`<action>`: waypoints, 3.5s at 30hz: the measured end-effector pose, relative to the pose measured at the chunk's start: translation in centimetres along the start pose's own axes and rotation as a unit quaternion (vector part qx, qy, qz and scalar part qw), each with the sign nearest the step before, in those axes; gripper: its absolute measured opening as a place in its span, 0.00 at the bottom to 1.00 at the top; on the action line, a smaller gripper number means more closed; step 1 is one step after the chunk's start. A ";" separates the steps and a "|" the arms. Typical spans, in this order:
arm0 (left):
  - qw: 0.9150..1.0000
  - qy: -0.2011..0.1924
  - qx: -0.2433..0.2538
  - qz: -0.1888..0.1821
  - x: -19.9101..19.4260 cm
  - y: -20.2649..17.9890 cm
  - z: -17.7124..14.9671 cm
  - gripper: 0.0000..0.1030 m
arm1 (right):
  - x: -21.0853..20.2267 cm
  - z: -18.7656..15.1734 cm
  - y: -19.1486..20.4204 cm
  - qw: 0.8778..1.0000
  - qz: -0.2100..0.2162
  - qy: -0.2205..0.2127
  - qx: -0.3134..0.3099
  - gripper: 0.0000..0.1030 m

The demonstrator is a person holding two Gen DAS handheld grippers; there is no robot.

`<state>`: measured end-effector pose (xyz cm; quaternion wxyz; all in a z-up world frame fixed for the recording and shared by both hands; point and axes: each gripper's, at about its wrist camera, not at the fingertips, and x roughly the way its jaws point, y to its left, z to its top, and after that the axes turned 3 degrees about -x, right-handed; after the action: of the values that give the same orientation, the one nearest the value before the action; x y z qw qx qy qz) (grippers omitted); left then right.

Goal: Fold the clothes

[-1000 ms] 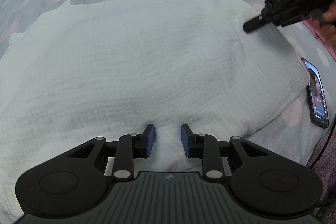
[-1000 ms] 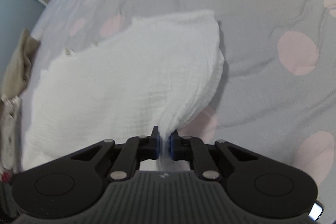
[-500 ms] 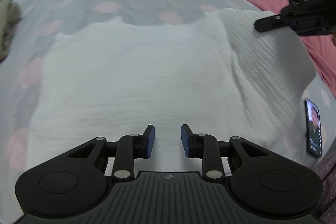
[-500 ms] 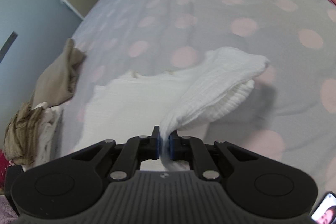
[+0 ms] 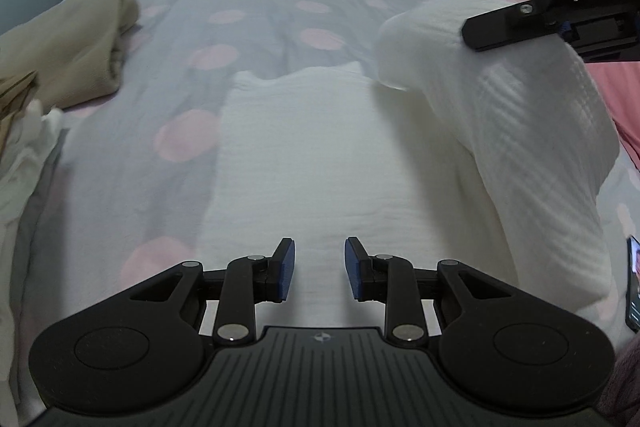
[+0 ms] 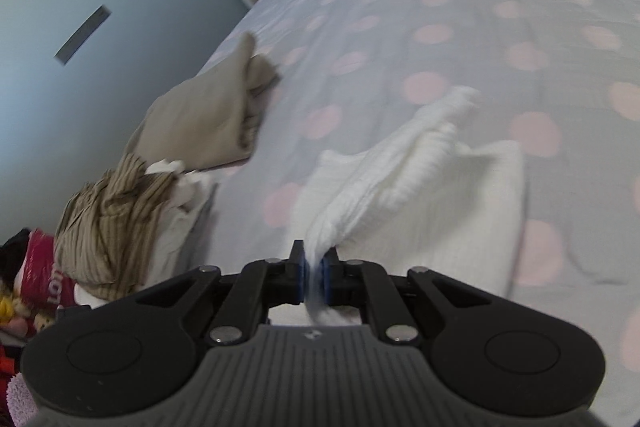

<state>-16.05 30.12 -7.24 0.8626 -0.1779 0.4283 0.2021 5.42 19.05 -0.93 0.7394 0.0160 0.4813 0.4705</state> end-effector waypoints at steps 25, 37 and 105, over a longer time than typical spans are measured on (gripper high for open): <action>0.999 -0.001 -0.034 0.014 -1.0 4.2 -1.4 0.25 | 10.1 -1.0 5.2 0.994 0.005 0.080 -0.072 0.33; 0.998 -0.022 -0.028 0.047 -4.4 4.8 -2.3 0.25 | 5.0 -4.5 3.4 0.985 -0.075 0.079 -0.133 0.33; 0.995 -0.042 -0.082 0.030 10.3 7.4 9.8 0.04 | 10.6 0.2 -5.7 0.987 -0.134 -0.015 -0.092 0.34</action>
<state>-7.57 43.21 -11.04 0.8560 -0.2265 0.3786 0.2696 10.41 23.49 -10.87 0.8013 -0.1090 0.4226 0.4091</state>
